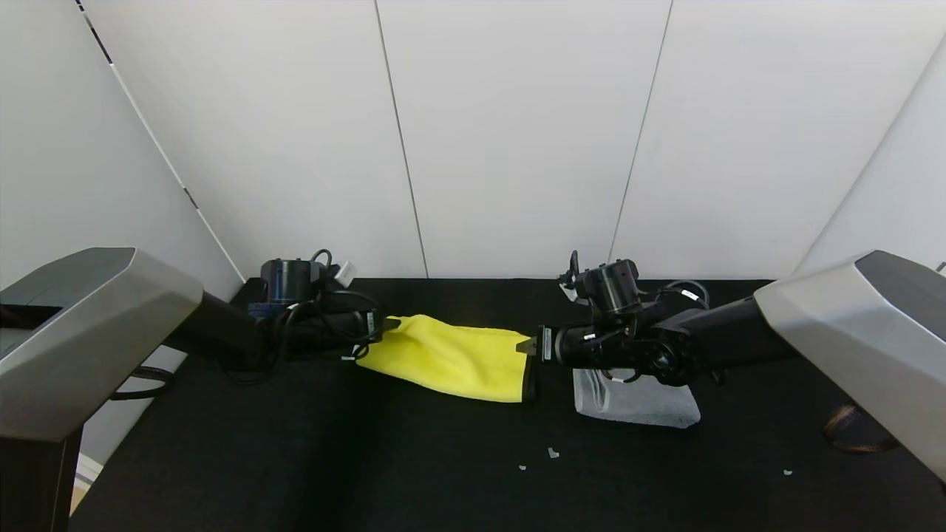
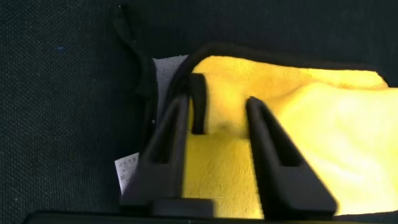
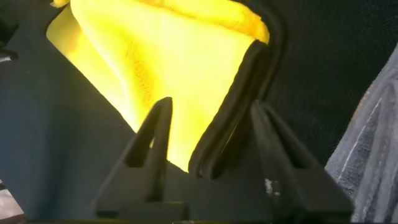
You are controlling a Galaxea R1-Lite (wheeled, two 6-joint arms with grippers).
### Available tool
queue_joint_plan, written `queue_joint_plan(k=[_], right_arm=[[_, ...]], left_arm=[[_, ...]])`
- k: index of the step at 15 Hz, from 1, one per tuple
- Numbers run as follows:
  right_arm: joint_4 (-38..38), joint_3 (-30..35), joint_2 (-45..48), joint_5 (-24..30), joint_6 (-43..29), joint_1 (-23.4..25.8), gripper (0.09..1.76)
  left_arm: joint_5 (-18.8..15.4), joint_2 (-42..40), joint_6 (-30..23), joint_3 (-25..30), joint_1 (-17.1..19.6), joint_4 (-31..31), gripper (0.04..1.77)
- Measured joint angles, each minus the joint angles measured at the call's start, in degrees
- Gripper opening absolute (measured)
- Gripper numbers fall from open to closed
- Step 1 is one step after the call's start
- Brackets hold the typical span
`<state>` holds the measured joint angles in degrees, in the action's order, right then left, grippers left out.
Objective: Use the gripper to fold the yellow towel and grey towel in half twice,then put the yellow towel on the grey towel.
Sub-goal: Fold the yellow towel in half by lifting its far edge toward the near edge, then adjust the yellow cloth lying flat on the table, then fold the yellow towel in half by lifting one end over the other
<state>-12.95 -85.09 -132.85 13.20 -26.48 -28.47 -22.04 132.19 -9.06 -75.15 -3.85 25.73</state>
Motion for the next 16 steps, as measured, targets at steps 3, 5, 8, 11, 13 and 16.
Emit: queue_joint_plan(k=[3, 5, 8, 11, 13, 16], right_arm=[[0.1, 0.3, 0.2, -0.2, 0.1, 0.0, 1.22], [0.4, 1.0, 1.0, -0.3, 0.1, 0.0, 1.33], [0.3, 2.5, 3.0, -0.3, 0.1, -0.1, 1.45], [0.3, 4.0, 5.0, -0.3, 0.1, -0.3, 1.53], [0.3, 5.0, 6.3, -0.3, 0.1, -0.5, 1.57], [0.3, 6.5, 7.9, -0.4, -0.1, -1.1, 1.62]], left_arm=[[0.1, -0.8, 0.0, 0.3, 0.1, 0.0, 1.07], [0.1, -1.9, 0.0, 0.8, 0.5, -0.1, 1.22], [0.2, -4.7, 0.0, 2.0, 1.7, -1.5, 1.38], [0.2, -7.6, 0.1, 3.4, 3.1, -2.5, 1.48], [0.1, -9.2, 0.2, 5.4, 3.9, -2.5, 1.53], [-0.4, -11.0, 0.0, 9.5, 4.6, -2.0, 1.59]])
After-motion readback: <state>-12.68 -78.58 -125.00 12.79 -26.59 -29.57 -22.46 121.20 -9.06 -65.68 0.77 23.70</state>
